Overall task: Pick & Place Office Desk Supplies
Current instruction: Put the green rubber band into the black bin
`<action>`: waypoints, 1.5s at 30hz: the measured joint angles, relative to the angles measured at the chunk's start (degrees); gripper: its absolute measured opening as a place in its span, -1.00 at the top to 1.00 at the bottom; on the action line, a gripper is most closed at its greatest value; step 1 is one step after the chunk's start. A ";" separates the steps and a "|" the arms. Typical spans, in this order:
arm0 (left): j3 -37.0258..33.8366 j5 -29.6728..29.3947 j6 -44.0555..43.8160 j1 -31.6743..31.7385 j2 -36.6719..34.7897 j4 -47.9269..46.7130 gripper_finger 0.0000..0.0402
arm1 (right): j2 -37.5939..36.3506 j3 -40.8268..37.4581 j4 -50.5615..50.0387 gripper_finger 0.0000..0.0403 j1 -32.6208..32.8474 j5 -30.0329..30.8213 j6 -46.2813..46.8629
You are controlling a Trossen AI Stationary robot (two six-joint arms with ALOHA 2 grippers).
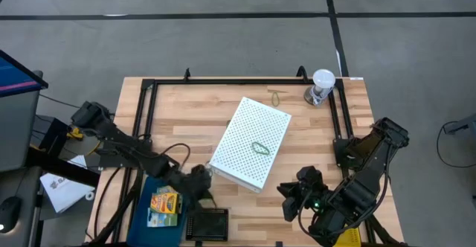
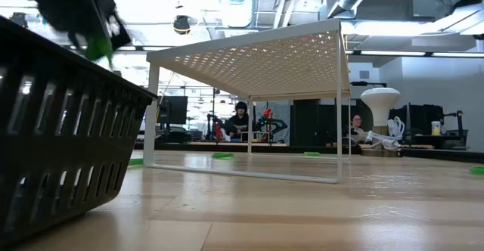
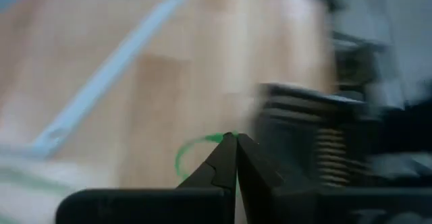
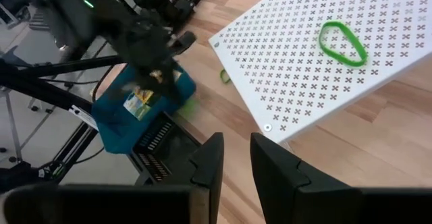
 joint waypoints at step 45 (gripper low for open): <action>-7.21 2.57 -1.90 -2.28 -14.49 -6.38 0.15 | 0.00 0.00 2.11 0.64 -1.09 1.45 -1.92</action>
